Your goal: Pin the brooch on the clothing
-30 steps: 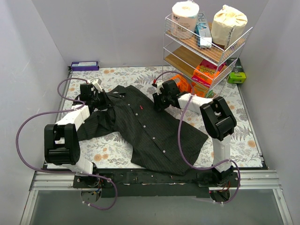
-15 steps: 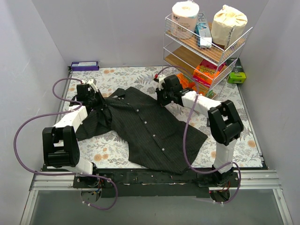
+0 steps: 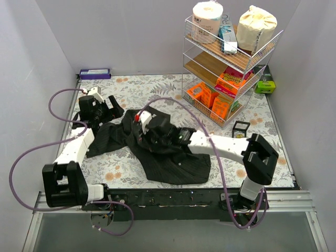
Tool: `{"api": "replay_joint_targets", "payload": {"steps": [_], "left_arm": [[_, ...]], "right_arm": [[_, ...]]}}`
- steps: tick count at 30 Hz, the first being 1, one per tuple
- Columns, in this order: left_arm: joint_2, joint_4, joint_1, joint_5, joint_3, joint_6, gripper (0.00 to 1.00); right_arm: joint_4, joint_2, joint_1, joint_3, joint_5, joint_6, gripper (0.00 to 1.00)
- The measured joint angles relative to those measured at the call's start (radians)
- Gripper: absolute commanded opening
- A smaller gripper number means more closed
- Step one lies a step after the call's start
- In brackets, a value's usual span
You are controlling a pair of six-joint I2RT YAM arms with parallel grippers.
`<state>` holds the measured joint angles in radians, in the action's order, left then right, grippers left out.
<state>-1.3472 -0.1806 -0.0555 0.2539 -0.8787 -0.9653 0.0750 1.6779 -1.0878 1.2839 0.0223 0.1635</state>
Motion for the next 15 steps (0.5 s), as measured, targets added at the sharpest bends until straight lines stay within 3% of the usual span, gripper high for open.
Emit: {"api": "replay_joint_targets", "payload": {"steps": [1, 2, 5, 8, 15], "left_arm": [[0.050, 0.017, -0.002, 0.000, 0.018, 0.000, 0.98], [0.076, 0.026, -0.002, 0.003, 0.025, 0.000, 0.98], [0.097, 0.076, -0.003, 0.079, 0.027, 0.000, 0.98], [0.042, 0.099, 0.010, 0.180, 0.027, -0.001, 0.98], [-0.054, 0.086, 0.156, 0.312, 0.024, 0.000, 0.98]], "right_arm": [[-0.005, 0.017, -0.034, -0.018, 0.009, 0.021, 0.16], [-0.010, 0.030, -0.062, -0.040, 0.012, 0.042, 0.38], [0.004, 0.037, -0.106, -0.094, 0.017, 0.083, 0.67], [0.024, 0.013, -0.107, -0.102, 0.059, 0.093, 0.80], [0.069, -0.289, -0.024, -0.193, 0.198, 0.084, 0.84]]}}
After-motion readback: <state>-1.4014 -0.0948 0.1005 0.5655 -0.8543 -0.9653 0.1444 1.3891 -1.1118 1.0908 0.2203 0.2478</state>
